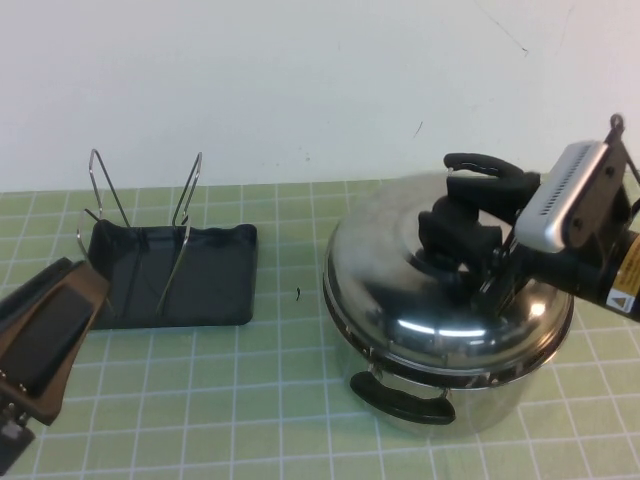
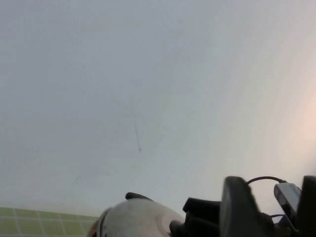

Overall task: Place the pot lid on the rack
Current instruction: Hand over the pot lid

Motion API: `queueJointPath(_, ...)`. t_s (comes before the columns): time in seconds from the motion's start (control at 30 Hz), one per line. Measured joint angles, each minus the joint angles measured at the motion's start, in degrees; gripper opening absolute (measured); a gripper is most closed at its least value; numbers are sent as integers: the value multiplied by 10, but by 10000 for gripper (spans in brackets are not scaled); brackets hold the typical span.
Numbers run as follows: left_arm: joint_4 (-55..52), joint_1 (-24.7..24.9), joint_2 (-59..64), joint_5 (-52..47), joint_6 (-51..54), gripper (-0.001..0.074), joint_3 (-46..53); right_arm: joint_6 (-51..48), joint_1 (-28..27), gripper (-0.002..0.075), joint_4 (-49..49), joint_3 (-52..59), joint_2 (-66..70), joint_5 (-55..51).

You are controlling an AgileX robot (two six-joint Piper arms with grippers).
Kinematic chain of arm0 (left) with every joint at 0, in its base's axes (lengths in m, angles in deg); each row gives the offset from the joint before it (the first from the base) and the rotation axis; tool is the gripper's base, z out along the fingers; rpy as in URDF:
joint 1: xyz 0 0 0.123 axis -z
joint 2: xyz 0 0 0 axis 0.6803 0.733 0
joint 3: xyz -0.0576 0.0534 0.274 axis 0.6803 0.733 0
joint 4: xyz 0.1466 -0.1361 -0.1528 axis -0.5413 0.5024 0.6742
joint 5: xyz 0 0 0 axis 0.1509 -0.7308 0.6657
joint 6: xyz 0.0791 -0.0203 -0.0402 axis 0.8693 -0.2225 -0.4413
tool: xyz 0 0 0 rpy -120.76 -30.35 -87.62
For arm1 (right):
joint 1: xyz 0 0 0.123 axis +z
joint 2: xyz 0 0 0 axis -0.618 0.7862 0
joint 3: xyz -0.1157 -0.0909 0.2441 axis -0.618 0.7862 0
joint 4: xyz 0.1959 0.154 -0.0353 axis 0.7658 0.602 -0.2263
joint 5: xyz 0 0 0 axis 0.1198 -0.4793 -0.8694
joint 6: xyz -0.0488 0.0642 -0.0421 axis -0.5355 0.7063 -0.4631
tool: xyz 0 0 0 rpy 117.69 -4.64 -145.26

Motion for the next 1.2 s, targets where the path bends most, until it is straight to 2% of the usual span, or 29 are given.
queueJointPath(0.13,0,0,0,16,-128,492,0,-13,0,348,8,0,-45,52)
queueJointPath(0.23,0,0,0,33,-262,586,0,-9,0,348,13,-5,-83,85)
queueJointPath(0.37,0,0,0,56,-356,617,0,61,20,348,1,-36,-120,93)
queueJointPath(0.5,-2,0,0,62,-377,622,0,136,83,347,-27,-84,-123,95)
queueJointPath(0.7,-6,0,0,62,-382,624,0,156,191,347,-44,-141,-103,39)
queueJointPath(0.9,-23,0,0,63,-386,624,0,158,244,347,-46,-177,-60,24)
queueJointPath(0.97,-33,0,0,68,-386,613,0,158,251,347,-46,-186,-46,24)
queueJointPath(1.03,-44,0,0,79,-386,552,0,158,253,347,-46,-192,-36,24)
queueJointPath(1.1,-48,0,0,93,-384,442,0,158,254,347,-46,-196,-25,30)
queueJointPath(1.2,-49,0,0,111,-378,185,0,161,254,347,-48,-196,-17,44)
